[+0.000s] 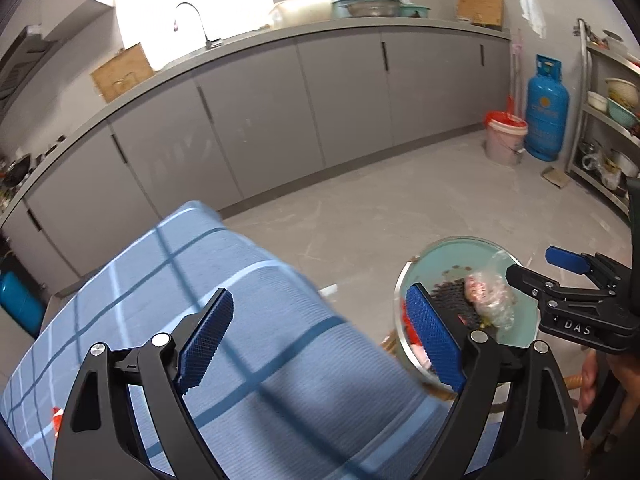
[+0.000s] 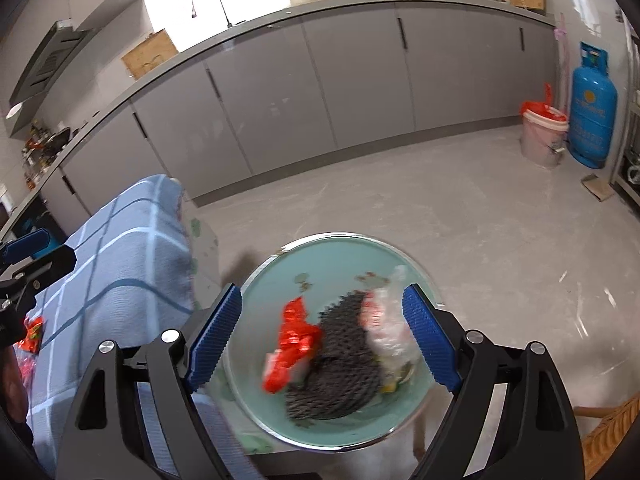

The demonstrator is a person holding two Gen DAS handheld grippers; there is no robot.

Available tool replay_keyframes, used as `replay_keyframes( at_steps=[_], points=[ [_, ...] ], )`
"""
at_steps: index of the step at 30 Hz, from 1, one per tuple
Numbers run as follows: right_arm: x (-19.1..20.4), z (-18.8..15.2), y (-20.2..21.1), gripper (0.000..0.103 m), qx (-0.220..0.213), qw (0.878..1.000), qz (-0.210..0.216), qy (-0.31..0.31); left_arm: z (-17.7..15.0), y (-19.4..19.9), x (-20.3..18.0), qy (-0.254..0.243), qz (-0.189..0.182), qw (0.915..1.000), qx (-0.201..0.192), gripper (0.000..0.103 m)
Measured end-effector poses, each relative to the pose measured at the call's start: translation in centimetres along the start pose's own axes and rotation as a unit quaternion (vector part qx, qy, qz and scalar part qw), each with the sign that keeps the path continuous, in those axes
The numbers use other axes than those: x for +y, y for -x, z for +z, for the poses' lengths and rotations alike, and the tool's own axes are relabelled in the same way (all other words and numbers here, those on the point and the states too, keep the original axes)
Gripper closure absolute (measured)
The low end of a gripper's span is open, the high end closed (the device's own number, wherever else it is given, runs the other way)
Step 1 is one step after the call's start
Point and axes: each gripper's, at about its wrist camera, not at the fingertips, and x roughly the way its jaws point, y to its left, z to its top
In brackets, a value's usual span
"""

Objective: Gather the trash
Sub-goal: 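Move both tools back over the last trash on the table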

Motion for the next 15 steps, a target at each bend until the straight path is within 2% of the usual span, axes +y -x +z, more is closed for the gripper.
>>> replay_keyframes(
  at_steps=[4, 9, 11, 15],
  points=[
    [3.1, -0.1, 0.4, 0.021, 0.001, 1.0, 0.024, 0.02, -0.9, 1.6, 3.0, 0.024, 0.023, 0.9995, -0.001, 0.016],
    [8.0, -0.9, 0.9, 0.021, 0.009, 0.997, 0.06, 0.053, -3.0, 3.8, 7.3, 0.053, 0.071, 0.996, 0.001, 0.013],
    [9.8, -1.1, 1.1, 0.021, 0.012, 0.995, 0.073, 0.066, -4.2, 4.8, 9.6, 0.065, 0.1, 0.9928, 0.004, 0.01],
    [14.2, -1.5, 1.3, 0.02, 0.02, 0.99, 0.104, 0.096, -7.7, 7.0, 15.1, 0.096, 0.168, 0.9807, 0.024, 0.01]
  ],
)
